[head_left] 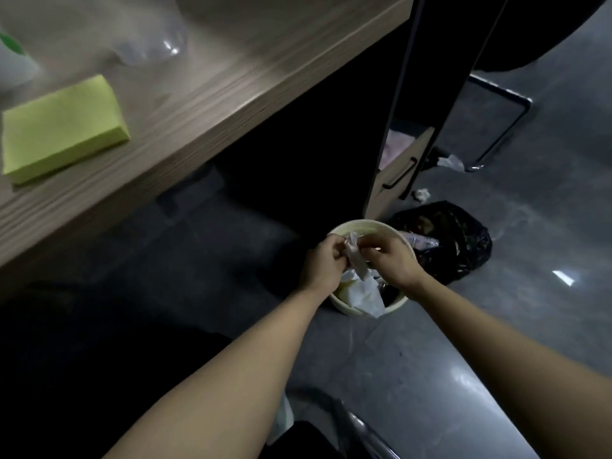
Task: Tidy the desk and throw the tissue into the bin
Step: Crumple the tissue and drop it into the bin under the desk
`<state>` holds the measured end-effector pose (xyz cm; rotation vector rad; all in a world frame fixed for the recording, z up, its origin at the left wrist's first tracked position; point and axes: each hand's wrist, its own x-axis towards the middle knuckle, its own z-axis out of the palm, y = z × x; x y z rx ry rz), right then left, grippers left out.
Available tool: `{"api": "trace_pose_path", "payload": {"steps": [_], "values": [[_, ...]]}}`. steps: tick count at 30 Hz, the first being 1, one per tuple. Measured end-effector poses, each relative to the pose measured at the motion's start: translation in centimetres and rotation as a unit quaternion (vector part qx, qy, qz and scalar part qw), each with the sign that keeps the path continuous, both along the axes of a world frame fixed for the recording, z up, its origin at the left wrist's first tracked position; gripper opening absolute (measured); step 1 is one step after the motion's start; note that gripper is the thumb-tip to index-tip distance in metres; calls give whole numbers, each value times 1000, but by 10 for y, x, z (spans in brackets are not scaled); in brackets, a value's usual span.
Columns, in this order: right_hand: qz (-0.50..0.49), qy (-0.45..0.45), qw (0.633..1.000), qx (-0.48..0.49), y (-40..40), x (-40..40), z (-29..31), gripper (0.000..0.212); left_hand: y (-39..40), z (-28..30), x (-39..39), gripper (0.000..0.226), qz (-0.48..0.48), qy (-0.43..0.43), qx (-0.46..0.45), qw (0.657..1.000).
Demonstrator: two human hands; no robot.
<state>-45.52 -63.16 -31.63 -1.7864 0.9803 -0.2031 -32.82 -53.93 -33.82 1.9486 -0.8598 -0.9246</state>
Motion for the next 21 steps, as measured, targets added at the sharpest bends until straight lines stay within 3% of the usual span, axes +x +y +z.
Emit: {"api": "trace_pose_path", "payload": {"steps": [4, 12, 21], "values": [[-17, 16, 1000, 20, -5, -4, -28, 18, -12, -23, -3, 21, -10, 5, 48, 999], [-30, 57, 997, 47, -11, -11, -53, 42, -19, -44, -3, 36, -20, 87, 87, 992], [-49, 54, 997, 40, -9, -12, -44, 46, -9, -33, 3, 43, -68, 12, 105, 992]]}}
